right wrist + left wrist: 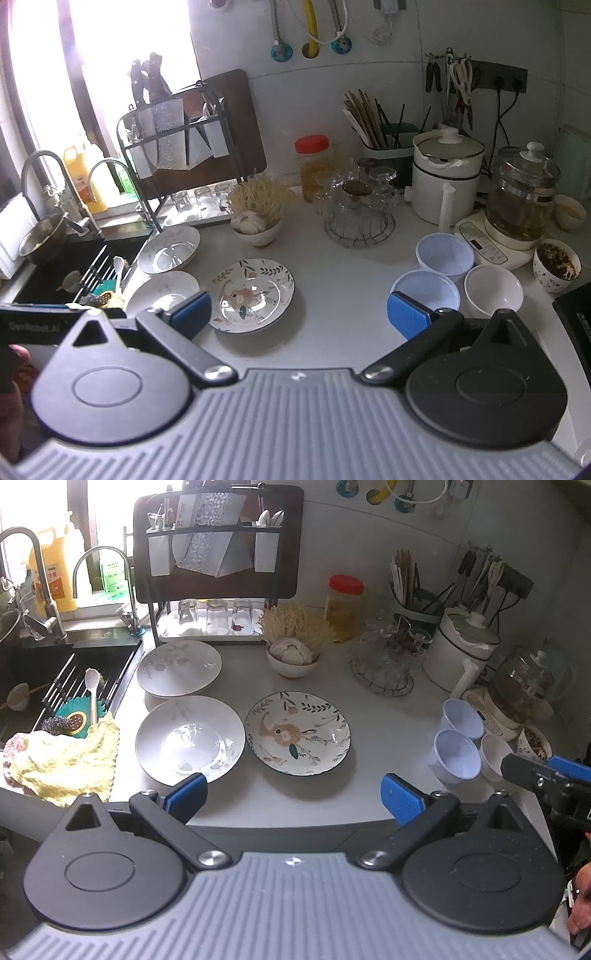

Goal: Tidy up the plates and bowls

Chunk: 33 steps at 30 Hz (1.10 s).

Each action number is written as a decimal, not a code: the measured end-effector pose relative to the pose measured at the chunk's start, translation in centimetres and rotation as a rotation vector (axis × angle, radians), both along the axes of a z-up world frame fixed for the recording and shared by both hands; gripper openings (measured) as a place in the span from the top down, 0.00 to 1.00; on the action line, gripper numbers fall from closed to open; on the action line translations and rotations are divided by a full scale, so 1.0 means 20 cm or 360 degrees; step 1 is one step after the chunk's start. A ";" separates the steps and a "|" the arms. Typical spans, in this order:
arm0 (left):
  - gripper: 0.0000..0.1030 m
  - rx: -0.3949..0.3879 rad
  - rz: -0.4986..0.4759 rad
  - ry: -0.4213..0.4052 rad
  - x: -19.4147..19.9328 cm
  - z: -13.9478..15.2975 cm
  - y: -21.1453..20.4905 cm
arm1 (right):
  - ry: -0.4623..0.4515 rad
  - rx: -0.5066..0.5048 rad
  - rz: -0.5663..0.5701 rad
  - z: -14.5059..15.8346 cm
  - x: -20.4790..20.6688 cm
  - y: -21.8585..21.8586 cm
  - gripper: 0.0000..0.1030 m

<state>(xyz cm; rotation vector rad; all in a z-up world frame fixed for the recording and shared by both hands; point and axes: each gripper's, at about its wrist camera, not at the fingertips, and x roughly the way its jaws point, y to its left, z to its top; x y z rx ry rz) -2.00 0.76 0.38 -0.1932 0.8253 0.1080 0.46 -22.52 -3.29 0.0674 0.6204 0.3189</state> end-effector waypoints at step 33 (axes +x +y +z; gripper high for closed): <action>0.01 -0.0063 -0.0109 0.0109 0.04 -0.10 -0.07 | 0.0052 0.0006 -0.0041 -0.04 -0.08 -0.05 0.00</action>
